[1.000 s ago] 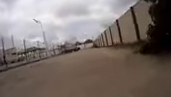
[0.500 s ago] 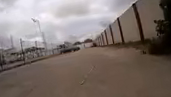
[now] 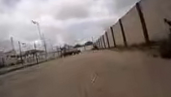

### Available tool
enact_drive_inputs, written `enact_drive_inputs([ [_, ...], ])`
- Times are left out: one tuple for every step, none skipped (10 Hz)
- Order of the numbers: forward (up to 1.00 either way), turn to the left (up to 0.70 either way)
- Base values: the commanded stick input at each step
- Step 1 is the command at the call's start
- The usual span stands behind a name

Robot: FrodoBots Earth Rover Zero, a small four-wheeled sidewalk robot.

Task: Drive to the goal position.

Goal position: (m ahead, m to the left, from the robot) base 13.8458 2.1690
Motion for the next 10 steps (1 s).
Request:
enact_drive_inputs([
  [1.00,0.00],
  [1.00,0.00],
  [1.00,0.00],
  [1.00,0.00],
  [1.00,0.00],
  [1.00,0.00],
  [1.00,0.00],
  [1.00,0.00],
  [1.00,0.00],
  [1.00,0.00],
])
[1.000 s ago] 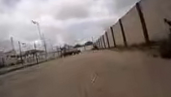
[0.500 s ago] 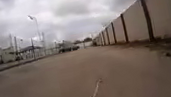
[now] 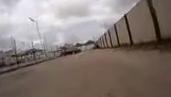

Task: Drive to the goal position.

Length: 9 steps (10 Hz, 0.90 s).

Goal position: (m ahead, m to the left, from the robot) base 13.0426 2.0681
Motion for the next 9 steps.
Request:
enact_drive_inputs([
  [1.00,0.00],
  [1.00,0.00],
  [1.00,0.00],
  [1.00,0.00],
  [1.00,0.00],
  [1.00,0.00],
  [1.00,0.00],
  [1.00,0.00],
  [1.00,0.00],
])
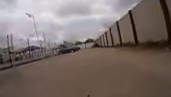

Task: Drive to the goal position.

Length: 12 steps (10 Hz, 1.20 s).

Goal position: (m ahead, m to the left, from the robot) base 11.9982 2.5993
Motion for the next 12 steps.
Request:
enact_drive_inputs([
  [1.00,0.00],
  [1.00,0.00],
  [1.00,0.00],
  [1.00,0.00],
  [1.00,0.00],
  [1.00,0.00],
  [1.00,0.00],
  [1.00,0.00],
  [1.00,0.00],
  [1.00,0.00],
  [1.00,0.00],
  [1.00,0.00],
])
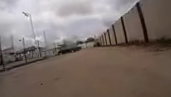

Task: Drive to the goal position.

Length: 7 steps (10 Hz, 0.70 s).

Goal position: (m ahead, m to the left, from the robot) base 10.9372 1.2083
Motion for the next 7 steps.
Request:
enact_drive_inputs([
  [1.00,0.00],
  [1.00,0.00],
  [1.00,0.00],
  [1.00,0.00],
  [1.00,0.00],
  [1.00,-0.27],
  [1.00,-0.27],
])
